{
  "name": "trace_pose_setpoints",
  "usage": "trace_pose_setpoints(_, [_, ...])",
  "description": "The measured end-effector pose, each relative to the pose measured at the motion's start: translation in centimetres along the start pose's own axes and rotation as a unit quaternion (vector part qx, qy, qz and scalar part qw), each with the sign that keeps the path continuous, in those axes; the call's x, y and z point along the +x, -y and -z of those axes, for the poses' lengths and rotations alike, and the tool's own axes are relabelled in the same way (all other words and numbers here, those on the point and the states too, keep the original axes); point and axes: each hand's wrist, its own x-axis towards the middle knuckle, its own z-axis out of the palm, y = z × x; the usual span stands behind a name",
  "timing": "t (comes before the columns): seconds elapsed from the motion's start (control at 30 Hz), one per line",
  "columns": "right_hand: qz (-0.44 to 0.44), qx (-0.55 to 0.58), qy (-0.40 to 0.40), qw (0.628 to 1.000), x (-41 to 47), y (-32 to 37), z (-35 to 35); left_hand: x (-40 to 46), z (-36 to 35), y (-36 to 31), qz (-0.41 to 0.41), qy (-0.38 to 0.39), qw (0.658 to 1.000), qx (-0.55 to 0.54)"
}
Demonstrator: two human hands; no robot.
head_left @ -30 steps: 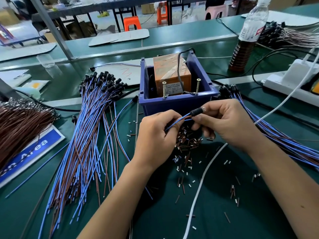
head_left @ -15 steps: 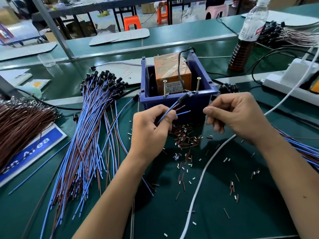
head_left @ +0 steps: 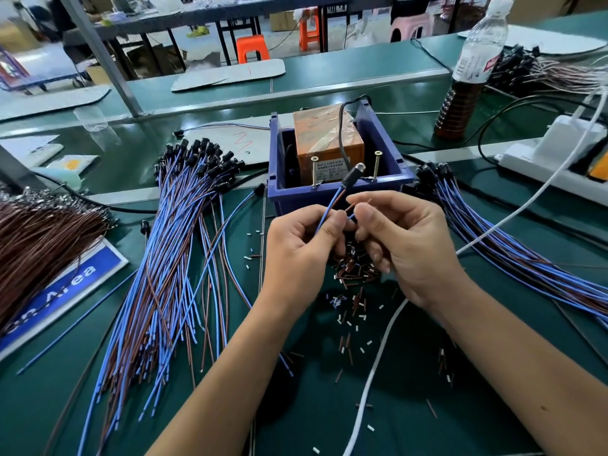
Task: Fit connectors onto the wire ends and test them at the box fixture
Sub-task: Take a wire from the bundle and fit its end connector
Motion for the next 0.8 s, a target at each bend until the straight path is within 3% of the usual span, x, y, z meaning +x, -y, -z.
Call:
trace_pose_setpoints(0.17, [0.013,-0.009,-0.038,0.999,0.1,0.2,0.1,-0.3,-0.3,-0.1,-0.026,0.007,0.997,0.065])
trace_pose_setpoints(0.4, [0.040,0.004,-0.101,0.994,0.7,0.7,1.7,-0.3,0.3,0.0,-0.033,-0.022,0.996,0.074])
trace_pose_setpoints(0.63, [0.008,0.002,0.024,1.000,-0.1,0.3,0.1,-0.5,-0.1,0.0,-0.055,-0.055,0.996,0.034])
trace_pose_setpoints(0.8, [0.018,0.022,0.009,1.000,-0.3,0.3,-0.5,-0.6,-0.8,0.0,-0.061,-0.052,0.997,0.021])
